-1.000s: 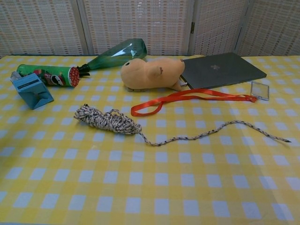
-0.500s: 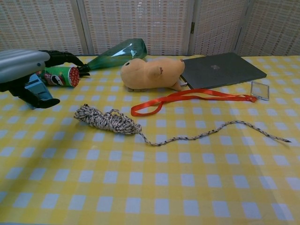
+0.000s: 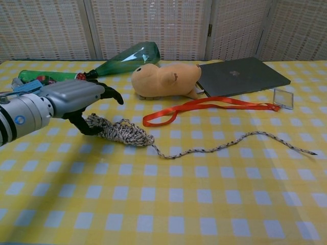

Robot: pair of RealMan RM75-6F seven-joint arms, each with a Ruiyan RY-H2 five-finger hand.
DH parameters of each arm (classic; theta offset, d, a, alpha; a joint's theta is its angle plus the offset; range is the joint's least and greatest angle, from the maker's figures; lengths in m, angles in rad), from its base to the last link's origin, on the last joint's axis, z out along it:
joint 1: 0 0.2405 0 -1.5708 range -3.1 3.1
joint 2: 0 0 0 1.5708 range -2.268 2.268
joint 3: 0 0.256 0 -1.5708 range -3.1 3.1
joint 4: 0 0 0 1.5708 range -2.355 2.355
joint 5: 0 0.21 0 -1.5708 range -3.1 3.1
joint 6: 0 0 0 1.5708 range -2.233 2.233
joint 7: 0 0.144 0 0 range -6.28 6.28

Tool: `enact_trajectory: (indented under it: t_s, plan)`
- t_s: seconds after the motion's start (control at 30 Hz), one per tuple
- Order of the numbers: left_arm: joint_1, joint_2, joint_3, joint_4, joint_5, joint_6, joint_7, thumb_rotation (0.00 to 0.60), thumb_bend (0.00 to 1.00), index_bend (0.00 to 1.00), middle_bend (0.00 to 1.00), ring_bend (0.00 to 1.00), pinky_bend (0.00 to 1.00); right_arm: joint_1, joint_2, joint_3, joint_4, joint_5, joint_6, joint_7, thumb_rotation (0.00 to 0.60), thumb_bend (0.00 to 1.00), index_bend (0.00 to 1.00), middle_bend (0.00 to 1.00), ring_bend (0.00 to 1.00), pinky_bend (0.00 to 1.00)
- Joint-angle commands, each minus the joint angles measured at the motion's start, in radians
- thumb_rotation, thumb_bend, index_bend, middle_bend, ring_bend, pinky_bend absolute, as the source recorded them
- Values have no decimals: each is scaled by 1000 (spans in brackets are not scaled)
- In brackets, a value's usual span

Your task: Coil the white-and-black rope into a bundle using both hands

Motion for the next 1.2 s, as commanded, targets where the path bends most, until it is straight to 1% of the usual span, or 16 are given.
enact_trajectory:
  t_s: [0.03, 0.13, 0.3, 0.47, 0.67, 0.77, 0.83, 0.9, 1.1, 1.17, 1.2]
  plan:
    - [-29, -51, 9, 67, -54, -4, 34, 600, 389, 266, 220, 144, 153, 0, -1, 0, 3, 1, -1, 4, 600, 490, 0, 0, 14, 0]
    - [-37, -77, 16, 112, -84, 1, 45, 600, 390, 279, 243, 163, 163, -2, -2, 1, 7, 4, 1, 10, 600, 489, 0, 0, 14, 0]
    - [-37, -92, 24, 154, -95, 7, 11, 600, 389, 334, 297, 206, 204, -2, -5, 2, 13, 6, 0, 14, 600, 489, 0, 0, 16, 0]
    - [-40, -103, 33, 172, -78, 14, -24, 600, 389, 353, 321, 228, 233, -2, -6, 2, 12, 6, 1, 16, 600, 490, 0, 0, 16, 0]
    - [-49, -120, 41, 187, -60, 29, -32, 600, 389, 380, 352, 254, 259, -6, -4, 0, 13, 9, 1, 20, 600, 490, 0, 0, 18, 0]
    - [-50, -128, 42, 197, -53, 34, -45, 600, 390, 427, 397, 294, 296, -9, -4, -1, 15, 10, 3, 23, 600, 489, 0, 0, 18, 0]
    - [-50, -133, 45, 208, -47, 35, -56, 600, 390, 472, 446, 341, 336, -10, -5, -2, 16, 11, 2, 25, 600, 489, 0, 0, 18, 0]
    - [-51, -138, 47, 221, -49, 28, -65, 600, 391, 494, 478, 376, 353, -11, -5, -2, 17, 12, 1, 28, 600, 489, 0, 0, 17, 0]
    - [-52, -151, 53, 251, -49, 20, -81, 600, 392, 506, 496, 403, 381, -12, -4, -2, 15, 12, 2, 29, 600, 489, 0, 0, 17, 0]
    - [-52, -152, 51, 255, -47, 17, -96, 600, 393, 523, 512, 418, 406, -12, -4, -1, 14, 12, 2, 29, 600, 489, 0, 0, 17, 0]
    - [-50, -151, 52, 257, -39, 18, -110, 600, 394, 546, 535, 437, 435, -12, -3, -1, 13, 11, 3, 28, 600, 489, 0, 0, 17, 0]
